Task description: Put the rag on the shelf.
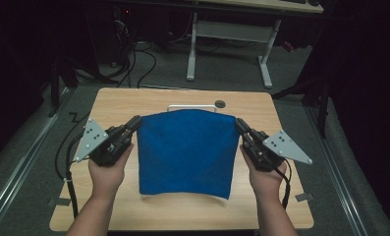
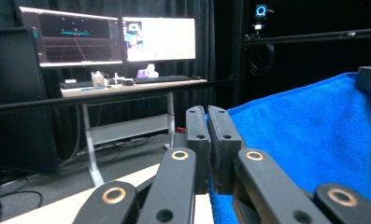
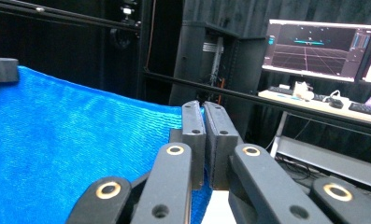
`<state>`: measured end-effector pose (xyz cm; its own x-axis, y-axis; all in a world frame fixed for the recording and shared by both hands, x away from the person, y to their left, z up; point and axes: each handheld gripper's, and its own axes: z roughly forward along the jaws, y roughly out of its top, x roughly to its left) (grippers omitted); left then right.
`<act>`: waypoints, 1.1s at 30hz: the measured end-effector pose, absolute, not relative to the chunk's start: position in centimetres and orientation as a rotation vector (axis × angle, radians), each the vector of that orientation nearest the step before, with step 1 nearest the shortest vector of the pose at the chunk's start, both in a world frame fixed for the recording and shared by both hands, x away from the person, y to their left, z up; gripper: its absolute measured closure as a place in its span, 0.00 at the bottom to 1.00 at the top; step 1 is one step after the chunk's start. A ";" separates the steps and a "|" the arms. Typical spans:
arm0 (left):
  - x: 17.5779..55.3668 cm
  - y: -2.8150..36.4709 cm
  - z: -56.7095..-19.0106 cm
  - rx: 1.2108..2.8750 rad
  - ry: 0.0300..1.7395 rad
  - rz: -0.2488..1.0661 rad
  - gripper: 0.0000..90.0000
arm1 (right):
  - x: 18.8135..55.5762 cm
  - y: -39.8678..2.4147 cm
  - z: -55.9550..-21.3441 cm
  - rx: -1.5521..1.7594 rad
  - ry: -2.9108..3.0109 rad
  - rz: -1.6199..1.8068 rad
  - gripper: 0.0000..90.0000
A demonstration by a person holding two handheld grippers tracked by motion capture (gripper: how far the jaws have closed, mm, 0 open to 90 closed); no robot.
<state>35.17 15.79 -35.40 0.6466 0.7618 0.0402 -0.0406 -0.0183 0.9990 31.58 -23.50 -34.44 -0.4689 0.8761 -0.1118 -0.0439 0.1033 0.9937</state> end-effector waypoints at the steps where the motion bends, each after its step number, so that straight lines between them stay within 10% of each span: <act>1: 35.2 15.8 -35.4 1.462 0.641 0.712 0.98 | 32.0 -23.5 -34.4 0.844 1.592 1.463 0.98; 33: 47.9 14.4 -32.0 1.590 0.792 0.764 0.98 | 42.8 -23.5 -30.9 0.950 1.576 1.310 0.98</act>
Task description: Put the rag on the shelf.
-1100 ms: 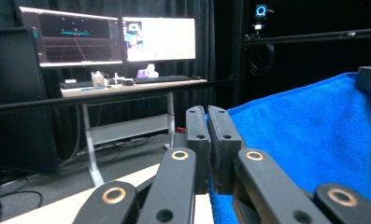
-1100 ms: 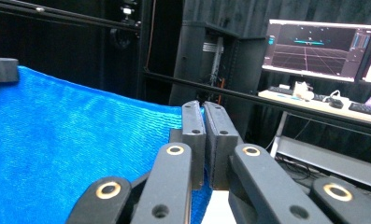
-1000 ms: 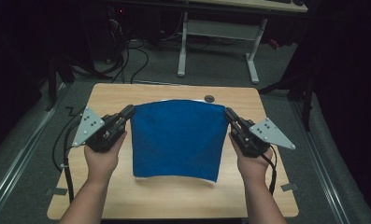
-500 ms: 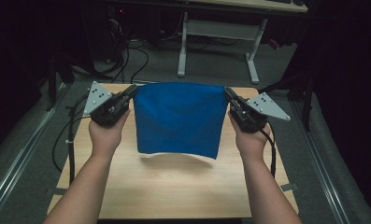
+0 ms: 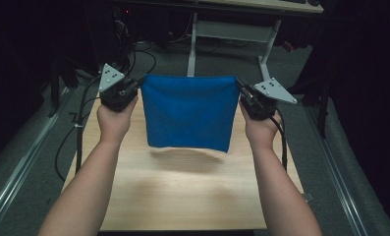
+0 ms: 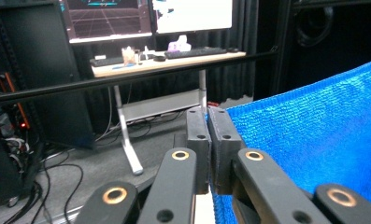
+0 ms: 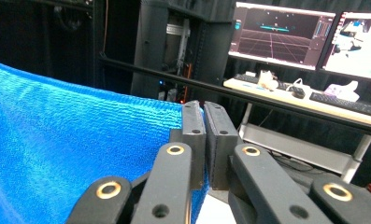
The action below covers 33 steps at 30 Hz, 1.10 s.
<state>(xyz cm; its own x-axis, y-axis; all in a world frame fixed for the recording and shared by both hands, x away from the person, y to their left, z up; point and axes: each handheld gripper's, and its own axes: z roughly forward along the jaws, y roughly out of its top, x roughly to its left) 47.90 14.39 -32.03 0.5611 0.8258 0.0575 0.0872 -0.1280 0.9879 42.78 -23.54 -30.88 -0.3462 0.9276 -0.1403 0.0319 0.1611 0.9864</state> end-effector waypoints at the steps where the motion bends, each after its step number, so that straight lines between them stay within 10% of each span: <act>1: 48.2 14.3 -32.0 1.594 0.795 0.769 0.98 | 43.1 -23.5 -30.9 0.954 1.577 1.305 0.98; 18: 52.5 13.2 -33.3 1.661 0.880 0.755 0.98 | 49.5 -23.8 -32.8 1.038 1.644 1.200 0.99; 33: 53.8 12.8 -41.6 1.866 0.992 0.547 0.98 | 50.5 -24.4 -39.8 1.135 1.792 1.198 0.99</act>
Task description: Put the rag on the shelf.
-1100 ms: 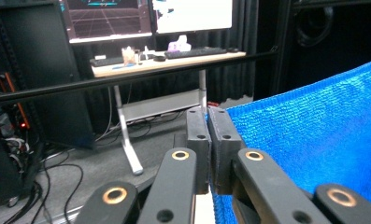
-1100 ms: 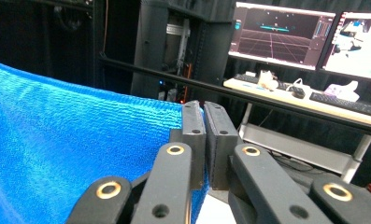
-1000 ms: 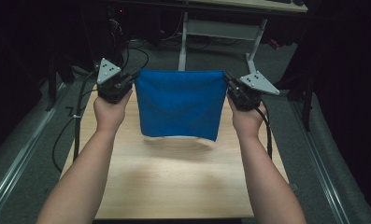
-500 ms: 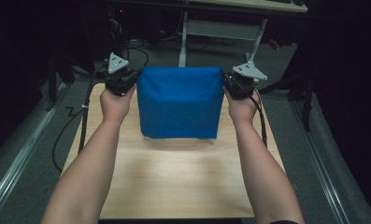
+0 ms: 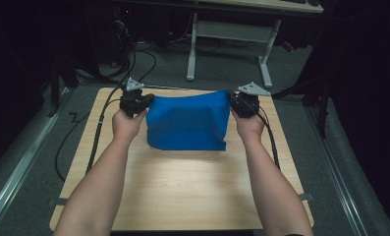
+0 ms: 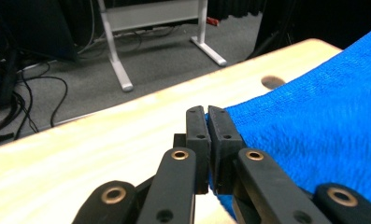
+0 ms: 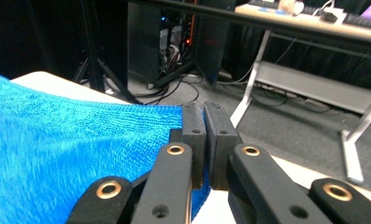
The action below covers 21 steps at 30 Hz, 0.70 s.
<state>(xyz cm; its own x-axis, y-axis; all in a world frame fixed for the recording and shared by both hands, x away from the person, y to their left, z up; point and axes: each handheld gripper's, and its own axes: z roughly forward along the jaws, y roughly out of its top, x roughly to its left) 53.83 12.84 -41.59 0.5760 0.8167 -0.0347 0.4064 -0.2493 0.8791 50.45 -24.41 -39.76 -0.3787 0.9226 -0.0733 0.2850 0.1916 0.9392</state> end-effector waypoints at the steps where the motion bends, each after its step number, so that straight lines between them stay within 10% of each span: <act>1: 53.8 12.8 -41.6 1.866 0.992 0.547 0.98 | 50.5 -24.4 -39.8 1.135 1.792 1.198 0.99; 21: 51.6 11.6 -45.9 1.886 0.958 0.384 0.98 | 49.0 -23.3 -46.2 1.216 1.922 1.178 0.98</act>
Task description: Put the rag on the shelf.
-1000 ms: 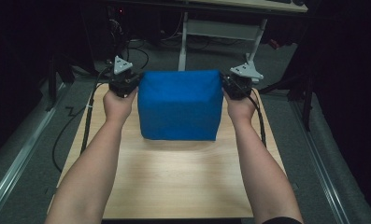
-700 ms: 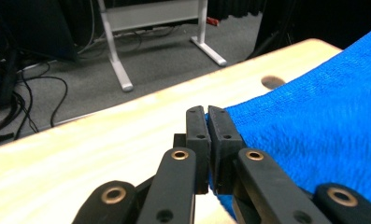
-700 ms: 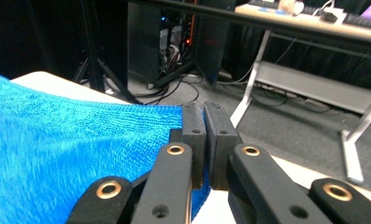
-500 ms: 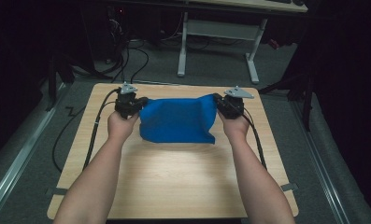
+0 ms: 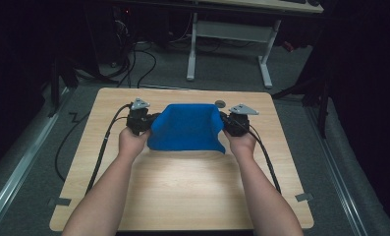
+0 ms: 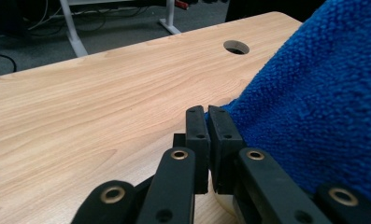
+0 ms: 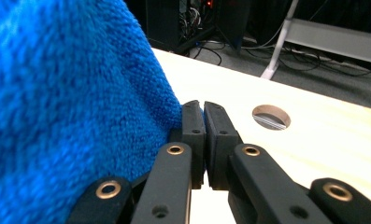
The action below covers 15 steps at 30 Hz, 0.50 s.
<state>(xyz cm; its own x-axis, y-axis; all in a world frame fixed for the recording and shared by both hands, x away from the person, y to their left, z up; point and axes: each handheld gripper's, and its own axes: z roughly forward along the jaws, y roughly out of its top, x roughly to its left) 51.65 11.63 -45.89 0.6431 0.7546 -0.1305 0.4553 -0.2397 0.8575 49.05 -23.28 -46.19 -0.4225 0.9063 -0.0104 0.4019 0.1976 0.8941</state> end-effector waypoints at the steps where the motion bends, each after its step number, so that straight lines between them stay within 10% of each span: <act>1: 51.6 11.5 -46.0 1.883 0.958 0.380 0.98 | 49.1 -23.4 -46.3 1.219 1.925 1.177 0.98; 15: 51.8 10.9 -47.7 1.915 1.008 0.348 0.98 | 49.3 -23.4 -47.6 1.247 1.970 1.148 0.98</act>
